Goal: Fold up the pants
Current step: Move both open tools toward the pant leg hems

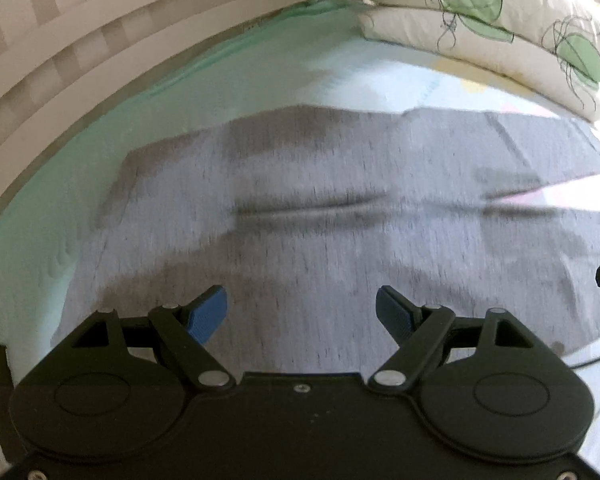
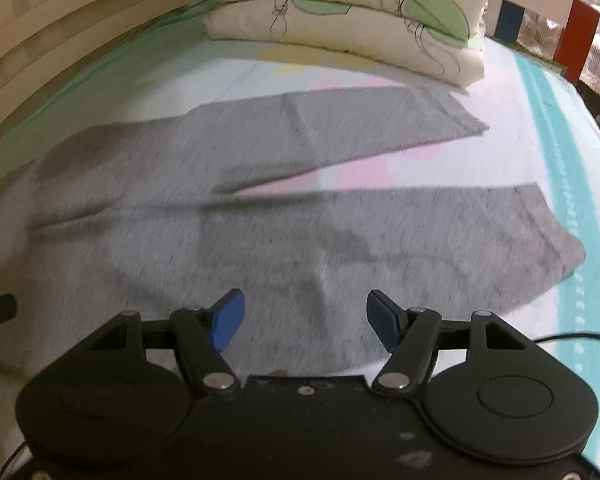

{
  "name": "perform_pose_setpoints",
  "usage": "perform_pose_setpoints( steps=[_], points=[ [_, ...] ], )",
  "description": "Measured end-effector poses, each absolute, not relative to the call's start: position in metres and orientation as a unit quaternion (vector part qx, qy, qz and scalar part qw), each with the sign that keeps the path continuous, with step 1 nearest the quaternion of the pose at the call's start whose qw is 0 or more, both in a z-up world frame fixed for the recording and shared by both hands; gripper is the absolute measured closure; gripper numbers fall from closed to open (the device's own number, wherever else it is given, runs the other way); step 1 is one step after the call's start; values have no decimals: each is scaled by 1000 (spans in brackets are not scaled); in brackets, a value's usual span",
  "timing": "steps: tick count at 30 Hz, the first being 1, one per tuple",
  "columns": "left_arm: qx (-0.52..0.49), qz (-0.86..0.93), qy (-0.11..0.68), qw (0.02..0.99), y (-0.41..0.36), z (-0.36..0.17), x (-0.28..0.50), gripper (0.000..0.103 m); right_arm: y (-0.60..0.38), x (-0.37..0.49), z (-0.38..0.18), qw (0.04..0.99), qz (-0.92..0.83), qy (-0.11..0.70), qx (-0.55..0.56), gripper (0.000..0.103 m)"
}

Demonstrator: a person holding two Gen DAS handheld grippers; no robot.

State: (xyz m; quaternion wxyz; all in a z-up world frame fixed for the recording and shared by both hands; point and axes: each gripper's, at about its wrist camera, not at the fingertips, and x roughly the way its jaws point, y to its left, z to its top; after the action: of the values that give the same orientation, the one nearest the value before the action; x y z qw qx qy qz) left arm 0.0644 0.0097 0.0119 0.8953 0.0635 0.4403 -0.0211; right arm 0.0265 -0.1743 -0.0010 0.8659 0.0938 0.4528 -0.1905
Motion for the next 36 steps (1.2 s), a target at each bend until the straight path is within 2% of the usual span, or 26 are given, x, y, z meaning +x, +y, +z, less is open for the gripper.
perform_pose_setpoints(
  steps=[11,13,21,29,30,36],
  points=[
    [72,-28,410,909,15,34,95,20,-200,73,25,866,-139,477,58,34],
    [76,-22,409,909,15,36,101,20,-208,80,28,862,-140,484,58,38],
    [88,-10,398,913,7,40,131,20,-256,110,43,840,-179,498,120,38],
    [105,-20,405,908,-34,22,187,20,-314,169,31,806,-252,499,197,35],
    [109,-24,402,909,-41,20,196,20,-321,180,27,804,-246,503,199,38],
    [117,-51,398,908,-76,7,242,21,-341,224,7,817,-253,497,144,38]
  ],
)
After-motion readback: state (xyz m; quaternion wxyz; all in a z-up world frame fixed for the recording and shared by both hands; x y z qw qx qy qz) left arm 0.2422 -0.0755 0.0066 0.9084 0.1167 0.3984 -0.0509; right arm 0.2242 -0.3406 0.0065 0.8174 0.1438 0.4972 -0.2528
